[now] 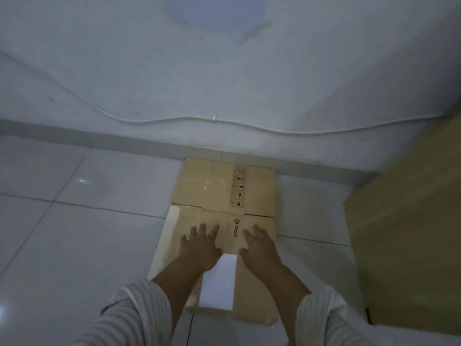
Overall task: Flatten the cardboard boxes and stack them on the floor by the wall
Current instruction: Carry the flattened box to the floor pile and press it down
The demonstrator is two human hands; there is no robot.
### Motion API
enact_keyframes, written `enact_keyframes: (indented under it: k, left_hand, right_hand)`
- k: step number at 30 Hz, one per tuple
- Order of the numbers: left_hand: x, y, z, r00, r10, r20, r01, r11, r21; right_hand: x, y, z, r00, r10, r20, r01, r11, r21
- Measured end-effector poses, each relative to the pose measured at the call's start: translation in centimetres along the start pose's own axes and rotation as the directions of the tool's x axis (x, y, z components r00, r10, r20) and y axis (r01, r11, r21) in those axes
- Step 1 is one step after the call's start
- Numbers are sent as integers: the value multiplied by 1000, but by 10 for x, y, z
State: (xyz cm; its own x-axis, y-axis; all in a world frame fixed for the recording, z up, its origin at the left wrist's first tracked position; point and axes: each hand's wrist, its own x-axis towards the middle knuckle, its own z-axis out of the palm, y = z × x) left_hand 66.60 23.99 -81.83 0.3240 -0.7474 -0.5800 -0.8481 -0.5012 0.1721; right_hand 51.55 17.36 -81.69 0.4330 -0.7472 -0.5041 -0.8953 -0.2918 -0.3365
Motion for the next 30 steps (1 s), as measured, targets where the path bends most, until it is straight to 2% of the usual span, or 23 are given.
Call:
enact_keyframes:
  k: [5, 11, 16, 20, 23, 25, 30]
  left_hand:
    - [-93, 76, -137, 990, 74, -118, -69, 997, 45]
    - [-223, 167, -290, 947, 142, -288, -129, 990, 62]
    - [-323, 248, -386, 889, 199, -414, -195, 979, 52]
    - [-383, 315, -422, 840, 251, -481, -237, 967, 91]
    - [-425, 361, -423, 809, 298, -507, -260, 954, 146]
    - [-455, 388, -414, 797, 312, -517, -269, 950, 158]
    - [-527, 454, -392, 802, 348, -485, -301, 938, 174]
  right_hand:
    - [-90, -31, -150, 977, -63, -203, 86, 991, 106]
    - [-200, -44, -341, 895, -197, -400, 199, 979, -36]
    - [-290, -29, -467, 829, -206, -521, 204, 977, -61]
    - [-351, 3, -530, 751, -225, -620, 221, 972, -86]
    - [-402, 40, -551, 710, -217, -670, 227, 971, -73]
    - [-437, 65, -556, 699, -197, -688, 228, 973, -46]
    - [-519, 123, -572, 733, -124, -669, 215, 975, 54]
